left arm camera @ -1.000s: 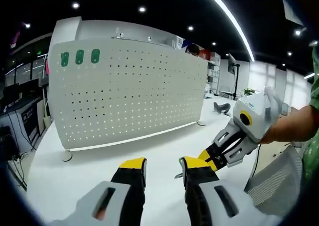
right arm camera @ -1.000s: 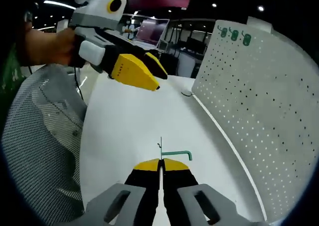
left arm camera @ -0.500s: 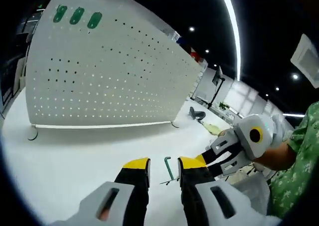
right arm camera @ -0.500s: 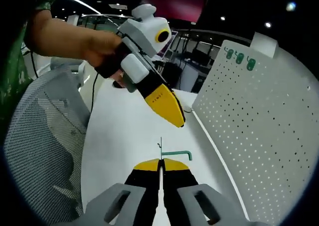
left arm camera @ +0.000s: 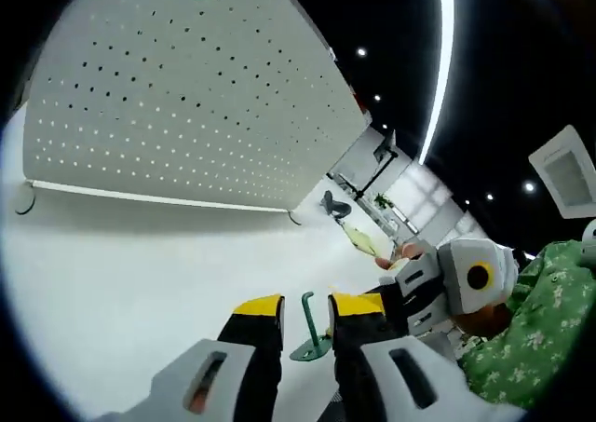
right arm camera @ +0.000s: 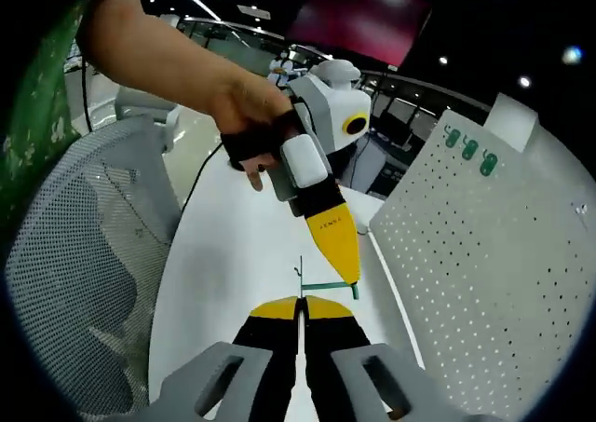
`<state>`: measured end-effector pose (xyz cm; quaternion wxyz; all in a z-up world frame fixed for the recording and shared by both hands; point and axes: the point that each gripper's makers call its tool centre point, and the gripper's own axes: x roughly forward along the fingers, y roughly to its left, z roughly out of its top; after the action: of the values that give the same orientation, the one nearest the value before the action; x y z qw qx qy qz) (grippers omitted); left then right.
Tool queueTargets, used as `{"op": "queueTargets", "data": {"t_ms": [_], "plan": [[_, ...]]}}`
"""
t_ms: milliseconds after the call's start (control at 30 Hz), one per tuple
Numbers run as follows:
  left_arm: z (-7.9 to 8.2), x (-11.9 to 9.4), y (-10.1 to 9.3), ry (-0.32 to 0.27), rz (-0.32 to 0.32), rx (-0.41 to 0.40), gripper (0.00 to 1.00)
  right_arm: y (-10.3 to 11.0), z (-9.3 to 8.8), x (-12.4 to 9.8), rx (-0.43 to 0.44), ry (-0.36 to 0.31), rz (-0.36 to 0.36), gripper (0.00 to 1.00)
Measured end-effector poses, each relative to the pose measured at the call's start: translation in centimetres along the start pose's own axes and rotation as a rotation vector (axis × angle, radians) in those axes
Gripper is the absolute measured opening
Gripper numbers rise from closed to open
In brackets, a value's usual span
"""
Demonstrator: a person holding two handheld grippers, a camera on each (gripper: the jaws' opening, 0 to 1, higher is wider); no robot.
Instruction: Insert the hook assembly into the mounting plate slot until the hook locks in place.
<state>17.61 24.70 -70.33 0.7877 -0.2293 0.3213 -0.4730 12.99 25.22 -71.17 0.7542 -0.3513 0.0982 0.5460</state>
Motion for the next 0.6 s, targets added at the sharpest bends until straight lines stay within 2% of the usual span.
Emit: {"op": "queueTargets", "data": {"t_ms": [200, 467, 600], "plan": [[-0.61, 0.18, -0.35, 0.021, -0.024, -0.033, 0.06, 0.20, 0.27, 0.09, -0.021, -0.006, 0.010, 0.00], [-0.61, 0.18, -0.50, 0.009, -0.039, -0.079, 0.03, 0.19, 0.30, -0.01, -0.051, -0.011, 0.006, 0.00], [-0.26, 0.04, -0.55, -0.027, -0.042, -0.086, 0.02, -0.17, 0.39, -0.08, -0.031, -0.021, -0.004, 0.00]]}}
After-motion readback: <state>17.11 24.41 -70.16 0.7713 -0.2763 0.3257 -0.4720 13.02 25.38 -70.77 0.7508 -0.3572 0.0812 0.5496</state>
